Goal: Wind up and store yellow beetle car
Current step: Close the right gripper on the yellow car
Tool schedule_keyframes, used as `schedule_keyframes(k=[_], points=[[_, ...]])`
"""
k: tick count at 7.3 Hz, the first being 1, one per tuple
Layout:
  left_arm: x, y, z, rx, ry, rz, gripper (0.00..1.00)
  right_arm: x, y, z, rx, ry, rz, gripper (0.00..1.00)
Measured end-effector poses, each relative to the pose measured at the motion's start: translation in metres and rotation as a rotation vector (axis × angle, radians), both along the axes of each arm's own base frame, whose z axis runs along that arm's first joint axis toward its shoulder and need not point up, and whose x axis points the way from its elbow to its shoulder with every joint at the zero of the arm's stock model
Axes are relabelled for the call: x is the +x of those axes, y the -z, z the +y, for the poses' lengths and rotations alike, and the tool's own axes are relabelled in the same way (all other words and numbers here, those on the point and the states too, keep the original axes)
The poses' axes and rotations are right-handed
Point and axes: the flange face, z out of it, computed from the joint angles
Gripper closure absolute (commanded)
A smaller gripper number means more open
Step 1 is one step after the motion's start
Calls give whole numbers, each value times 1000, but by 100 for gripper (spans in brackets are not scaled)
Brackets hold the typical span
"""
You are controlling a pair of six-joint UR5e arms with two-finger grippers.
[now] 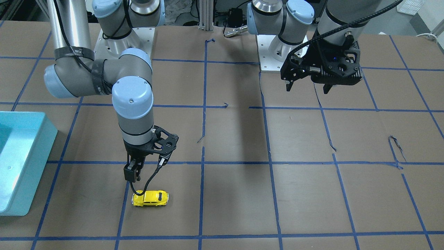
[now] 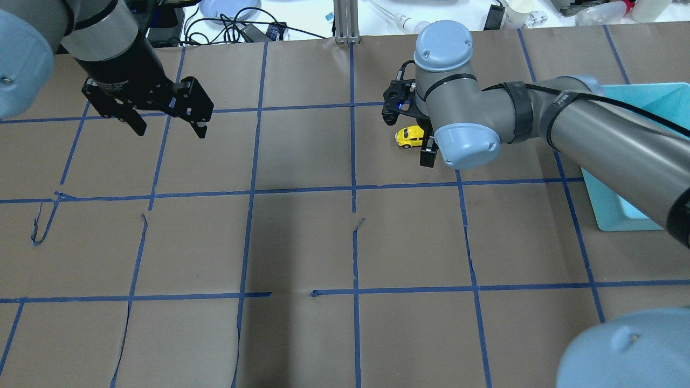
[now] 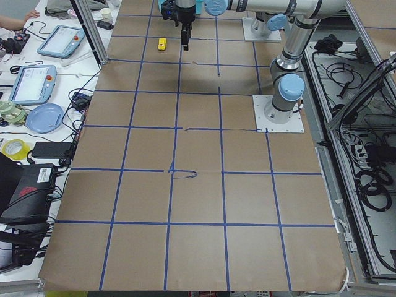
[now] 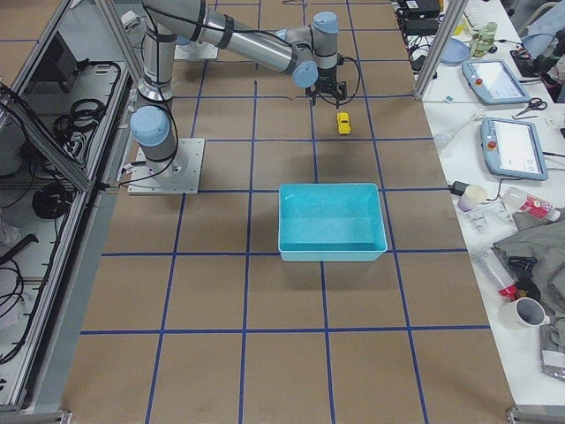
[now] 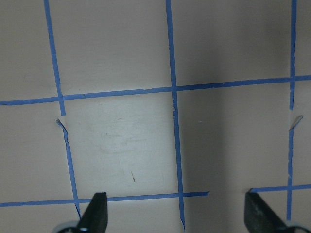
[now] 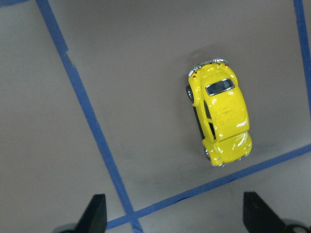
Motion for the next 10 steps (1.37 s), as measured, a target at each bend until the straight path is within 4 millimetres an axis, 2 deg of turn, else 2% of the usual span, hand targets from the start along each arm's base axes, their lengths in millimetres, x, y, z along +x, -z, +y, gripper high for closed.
schedule_keyframes(k=[2, 4, 7, 9, 10], points=[[0, 4, 2, 6, -1, 1, 0, 4, 15, -29, 12, -249, 24, 0], [0, 7, 6, 10, -4, 1, 0, 7, 36, -53, 37, -380, 34, 3], [1, 13, 7, 6, -5, 1, 0, -12, 51, -64, 67, -308, -2, 2], [-2, 12, 6, -15, -6, 3, 0, -14, 62, -64, 96, -245, -54, 4], [-3, 11, 7, -16, -5, 1, 0, -13, 65, -65, 101, -232, -70, 10]])
